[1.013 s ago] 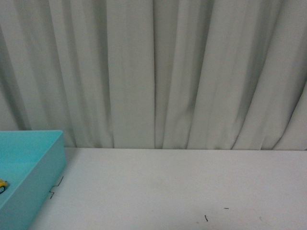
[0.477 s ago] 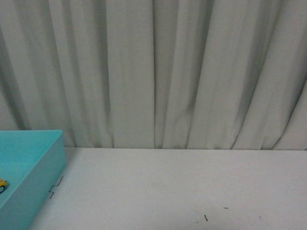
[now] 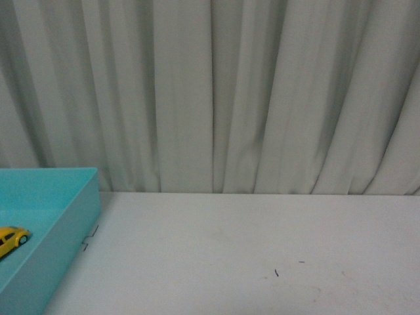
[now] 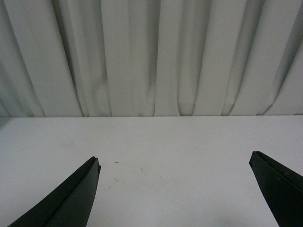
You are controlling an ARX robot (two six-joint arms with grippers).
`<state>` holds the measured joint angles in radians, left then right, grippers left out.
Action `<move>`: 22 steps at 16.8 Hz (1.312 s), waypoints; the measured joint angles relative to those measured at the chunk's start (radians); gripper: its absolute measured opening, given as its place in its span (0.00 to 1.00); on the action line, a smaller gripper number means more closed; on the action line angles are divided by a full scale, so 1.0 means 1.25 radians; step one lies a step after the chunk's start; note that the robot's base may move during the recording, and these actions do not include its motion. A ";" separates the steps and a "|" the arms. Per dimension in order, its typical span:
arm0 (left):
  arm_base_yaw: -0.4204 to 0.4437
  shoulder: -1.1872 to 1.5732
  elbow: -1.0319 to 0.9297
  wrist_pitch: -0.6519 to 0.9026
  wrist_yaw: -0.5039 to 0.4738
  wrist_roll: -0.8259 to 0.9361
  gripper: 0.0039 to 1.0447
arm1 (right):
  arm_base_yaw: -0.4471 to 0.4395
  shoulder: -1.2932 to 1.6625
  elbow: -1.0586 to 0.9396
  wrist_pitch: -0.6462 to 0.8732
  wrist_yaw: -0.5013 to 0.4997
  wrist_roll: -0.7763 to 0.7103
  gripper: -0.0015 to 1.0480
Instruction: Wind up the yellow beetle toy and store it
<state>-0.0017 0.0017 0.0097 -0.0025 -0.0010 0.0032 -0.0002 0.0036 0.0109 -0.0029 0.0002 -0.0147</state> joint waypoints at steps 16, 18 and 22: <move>0.000 0.000 0.000 0.000 0.000 0.000 0.94 | 0.000 -0.001 0.000 -0.001 0.000 0.000 0.94; 0.000 0.000 0.000 0.000 0.000 0.000 0.94 | 0.000 -0.001 0.000 -0.001 0.000 0.000 0.94; 0.000 0.000 0.000 0.000 0.000 0.000 0.94 | 0.000 -0.001 0.000 -0.001 0.000 0.000 0.94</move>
<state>-0.0021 0.0017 0.0097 -0.0021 -0.0006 0.0032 -0.0002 0.0025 0.0109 -0.0040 0.0002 -0.0143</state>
